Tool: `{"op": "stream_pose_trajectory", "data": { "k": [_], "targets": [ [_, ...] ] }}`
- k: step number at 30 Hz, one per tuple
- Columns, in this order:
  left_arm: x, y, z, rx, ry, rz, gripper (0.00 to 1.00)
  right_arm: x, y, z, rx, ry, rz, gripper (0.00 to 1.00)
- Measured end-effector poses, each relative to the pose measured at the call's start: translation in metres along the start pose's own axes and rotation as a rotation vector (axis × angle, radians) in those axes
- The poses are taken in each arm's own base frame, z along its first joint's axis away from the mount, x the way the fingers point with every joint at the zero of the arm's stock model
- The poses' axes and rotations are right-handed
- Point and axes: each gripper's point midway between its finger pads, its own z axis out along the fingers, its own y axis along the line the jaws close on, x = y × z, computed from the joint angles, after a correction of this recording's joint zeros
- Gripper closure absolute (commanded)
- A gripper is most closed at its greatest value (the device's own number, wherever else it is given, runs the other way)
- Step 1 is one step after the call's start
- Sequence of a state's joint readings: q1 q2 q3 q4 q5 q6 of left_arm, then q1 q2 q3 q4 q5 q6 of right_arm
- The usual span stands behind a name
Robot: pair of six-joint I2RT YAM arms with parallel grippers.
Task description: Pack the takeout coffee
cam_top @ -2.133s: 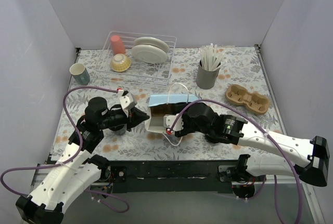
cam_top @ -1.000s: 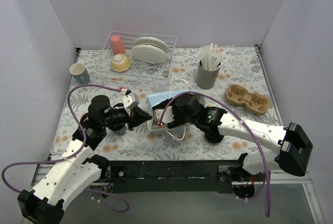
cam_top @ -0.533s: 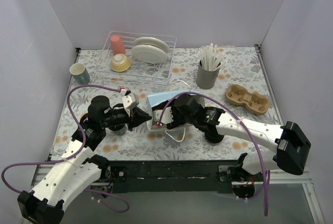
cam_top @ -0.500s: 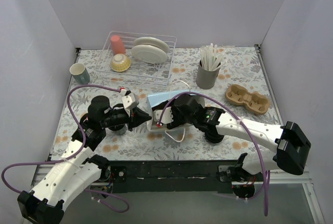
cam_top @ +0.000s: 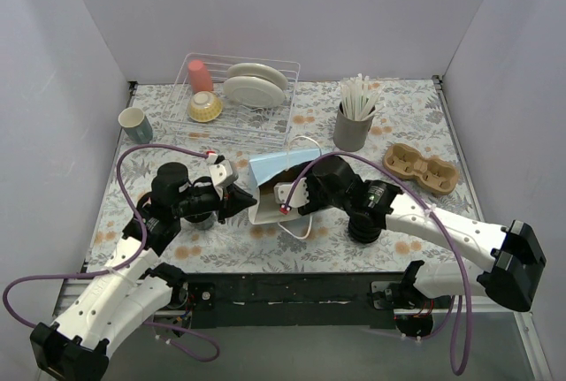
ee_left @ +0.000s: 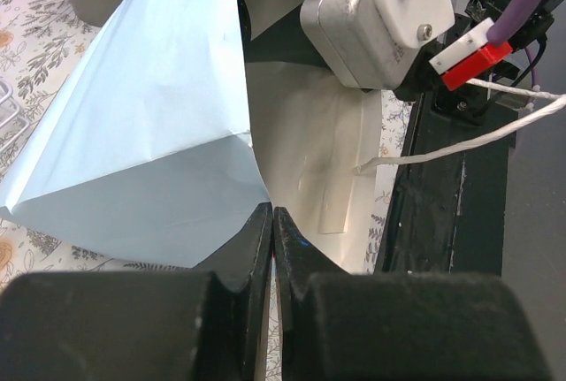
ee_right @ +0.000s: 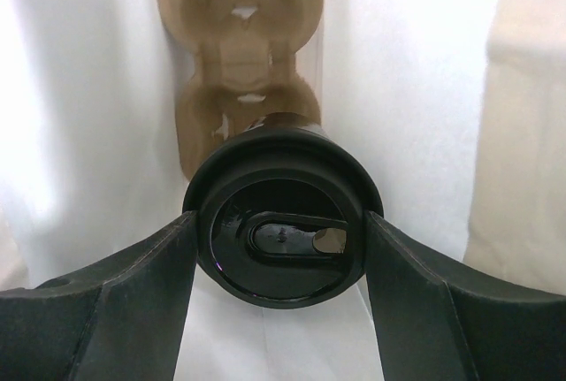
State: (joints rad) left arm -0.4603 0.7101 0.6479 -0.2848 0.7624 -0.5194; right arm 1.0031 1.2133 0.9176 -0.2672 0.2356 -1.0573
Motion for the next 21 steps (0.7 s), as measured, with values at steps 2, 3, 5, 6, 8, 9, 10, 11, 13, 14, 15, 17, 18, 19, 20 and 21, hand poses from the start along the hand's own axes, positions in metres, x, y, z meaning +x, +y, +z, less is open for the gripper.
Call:
{"op": "stream_pose_trajectory", "data": {
  "k": [2, 3, 5, 6, 8, 9, 10, 11, 13, 14, 15, 17, 18, 19, 20, 21],
  "targets": [
    [0.0, 0.0, 0.0, 0.0, 0.001, -0.001, 1.0, 0.003, 0.002, 0.0, -0.011, 0.008, -0.006, 0.66],
    [0.0, 0.0, 0.0, 0.001, 0.001, -0.002, 1.0, 0.003, 0.003, 0.0, -0.015, 0.009, -0.011, 0.66],
    [0.0, 0.0, 0.0, 0.001, 0.002, -0.002, 1.0, 0.003, 0.003, 0.001, -0.018, 0.008, -0.019, 0.66],
    [0.001, 0.0, 0.001, 0.001, 0.002, -0.003, 1.0, 0.002, 0.003, 0.001, -0.02, 0.005, -0.022, 0.66],
    [0.0, 0.001, 0.001, 0.002, 0.003, -0.004, 1.0, 0.001, 0.005, 0.004, -0.027, 0.001, -0.028, 0.67],
    [0.001, 0.001, 0.001, 0.002, 0.004, -0.005, 1.0, 0.001, 0.006, 0.006, -0.031, -0.002, -0.03, 0.66],
    [0.001, 0.001, 0.002, 0.003, 0.007, -0.007, 1.0, 0.0, 0.006, 0.008, -0.033, -0.007, -0.032, 0.66],
    [0.001, 0.001, 0.002, 0.004, 0.008, -0.008, 1.0, -0.001, 0.008, 0.01, -0.038, -0.012, -0.04, 0.67],
    [0.001, 0.002, 0.003, 0.005, 0.011, -0.011, 1.0, 0.0, 0.014, 0.013, -0.052, -0.013, -0.046, 0.66],
    [0.002, 0.002, 0.003, 0.005, 0.012, -0.013, 1.0, 0.002, 0.017, 0.015, -0.06, -0.011, -0.049, 0.66],
    [0.002, 0.002, 0.003, 0.006, 0.014, -0.014, 1.0, 0.003, 0.019, 0.016, -0.066, -0.01, -0.05, 0.67],
    [0.002, 0.002, 0.004, 0.006, 0.015, -0.015, 1.0, 0.004, 0.022, 0.018, -0.075, -0.009, -0.051, 0.66],
    [0.003, 0.003, 0.004, 0.006, 0.016, -0.016, 1.0, 0.004, 0.022, 0.018, -0.075, -0.011, -0.05, 0.67],
    [0.003, 0.003, 0.004, 0.006, 0.016, -0.016, 1.0, 0.003, 0.021, 0.019, -0.073, -0.014, -0.049, 0.67],
    [0.003, 0.003, 0.004, 0.006, 0.016, -0.017, 1.0, 0.004, 0.021, 0.02, -0.069, -0.014, -0.048, 0.67],
    [0.003, 0.003, 0.004, 0.006, 0.017, -0.017, 1.0, 0.005, 0.02, 0.02, -0.068, -0.014, -0.047, 0.67]
  ]
}}
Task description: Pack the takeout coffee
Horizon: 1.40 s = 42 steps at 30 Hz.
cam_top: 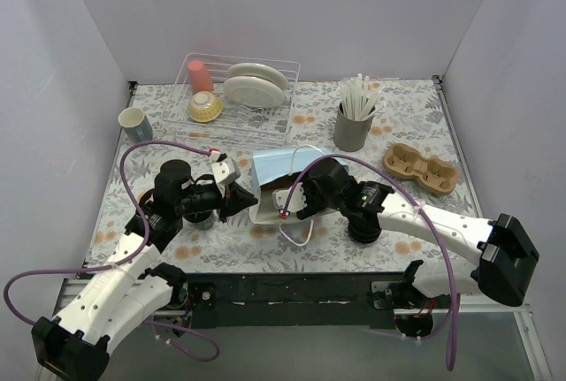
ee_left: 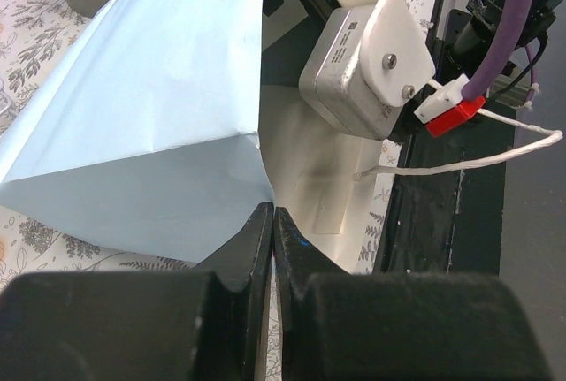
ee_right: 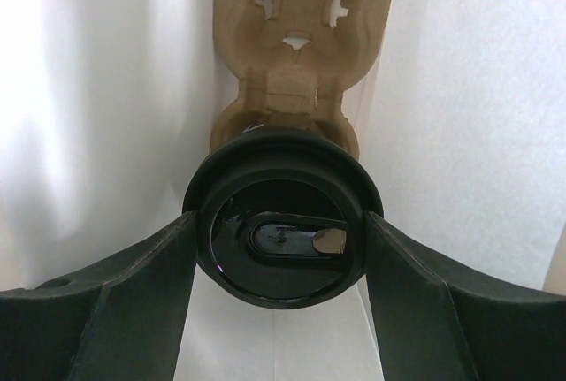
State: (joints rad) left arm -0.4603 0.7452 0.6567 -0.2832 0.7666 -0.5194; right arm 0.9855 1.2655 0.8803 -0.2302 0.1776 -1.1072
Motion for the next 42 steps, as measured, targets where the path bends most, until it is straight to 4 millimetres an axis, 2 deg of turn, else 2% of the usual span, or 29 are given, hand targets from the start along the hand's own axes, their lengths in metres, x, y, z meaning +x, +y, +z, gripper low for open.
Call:
{"op": "stream_pose_trajectory", "data": {
  "k": [10, 20, 42],
  "targets": [
    [0.0, 0.0, 0.001, 0.001, 0.002, 0.001, 1.0, 0.013, -0.001, 0.006, 0.001, 0.023, -0.009, 0.67],
    [-0.003, 0.002, 0.002, 0.003, -0.001, 0.006, 1.0, 0.014, -0.002, 0.007, -0.003, 0.019, -0.016, 0.67],
    [-0.003, 0.001, 0.002, 0.005, -0.003, 0.005, 1.0, 0.026, 0.002, 0.027, -0.006, 0.014, -0.023, 0.68]
  ]
}}
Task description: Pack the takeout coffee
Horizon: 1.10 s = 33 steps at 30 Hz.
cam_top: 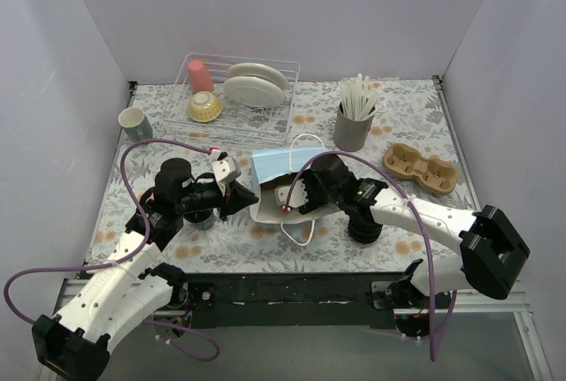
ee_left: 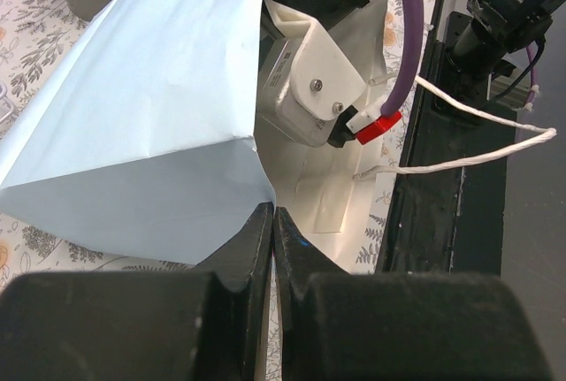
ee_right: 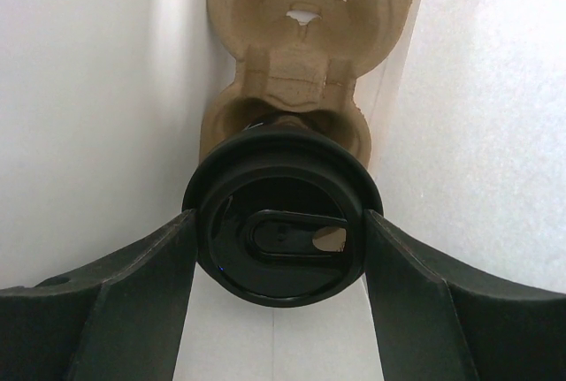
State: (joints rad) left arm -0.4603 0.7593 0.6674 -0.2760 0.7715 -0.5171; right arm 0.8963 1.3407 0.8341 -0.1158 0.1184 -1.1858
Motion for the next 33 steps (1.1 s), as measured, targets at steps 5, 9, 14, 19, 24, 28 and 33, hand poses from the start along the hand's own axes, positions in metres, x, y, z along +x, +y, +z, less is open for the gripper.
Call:
{"op": "stream_pose_trajectory", "data": {
  "k": [5, 9, 14, 19, 24, 28, 33],
  "targets": [
    [0.0, 0.0, 0.0, -0.001, -0.001, -0.01, 1.0, -0.001, -0.004, 0.007, 0.017, -0.017, 0.001, 0.64],
    [-0.002, 0.0, 0.0, -0.005, -0.008, -0.016, 1.0, -0.002, -0.005, 0.014, 0.027, -0.026, -0.014, 0.6],
    [-0.003, 0.0, 0.0, -0.007, -0.01, -0.027, 1.0, -0.003, -0.01, 0.018, 0.056, -0.036, -0.016, 0.46],
    [-0.003, 0.0, 0.001, -0.01, -0.011, -0.036, 1.0, -0.004, -0.011, 0.02, 0.071, -0.045, -0.015, 0.31],
    [-0.004, 0.001, 0.001, -0.014, -0.015, -0.044, 1.0, -0.006, -0.012, 0.018, 0.067, -0.06, -0.008, 0.05],
    [-0.004, 0.001, 0.001, -0.013, -0.014, -0.053, 1.0, -0.011, -0.012, 0.014, 0.04, -0.079, 0.007, 0.04],
    [-0.002, 0.002, 0.002, -0.013, -0.006, -0.069, 1.0, -0.016, -0.011, 0.006, 0.009, -0.1, 0.023, 0.04]
  ]
}}
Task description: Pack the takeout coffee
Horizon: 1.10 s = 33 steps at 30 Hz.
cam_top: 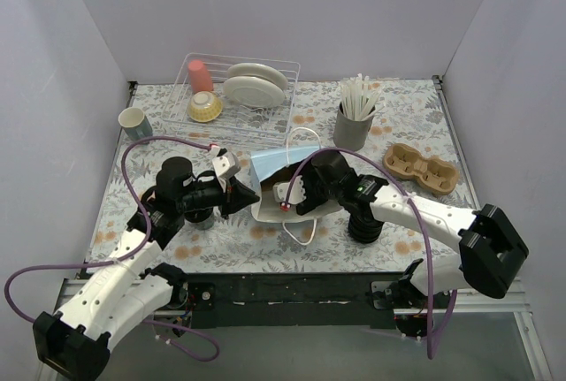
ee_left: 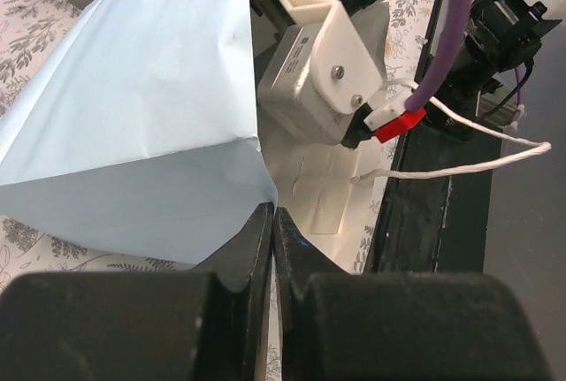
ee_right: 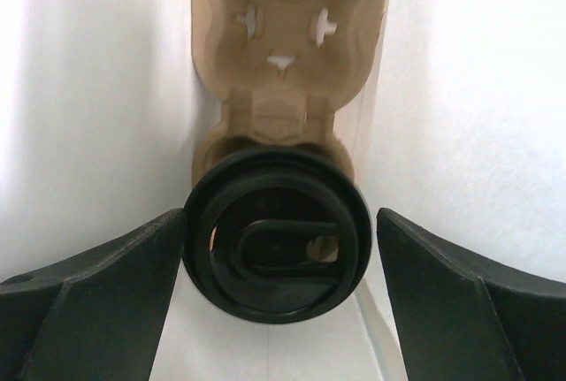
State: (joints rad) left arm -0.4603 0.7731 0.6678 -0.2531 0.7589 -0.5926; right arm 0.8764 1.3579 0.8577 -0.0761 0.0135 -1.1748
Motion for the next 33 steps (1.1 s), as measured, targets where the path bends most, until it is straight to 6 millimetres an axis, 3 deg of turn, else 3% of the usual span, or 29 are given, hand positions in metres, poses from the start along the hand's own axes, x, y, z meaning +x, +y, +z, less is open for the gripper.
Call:
{"op": "stream_pose_trajectory", "data": {
  "k": [26, 33],
  "targets": [
    [-0.017, 0.003, 0.005, 0.001, 0.015, -0.065, 1.0, -0.037, -0.012, -0.035, -0.085, -0.095, 0.092, 0.04],
    [-0.023, 0.0, 0.005, 0.007, 0.005, -0.126, 1.0, -0.062, -0.054, -0.058, -0.025, -0.146, 0.15, 0.07]
  ]
}}
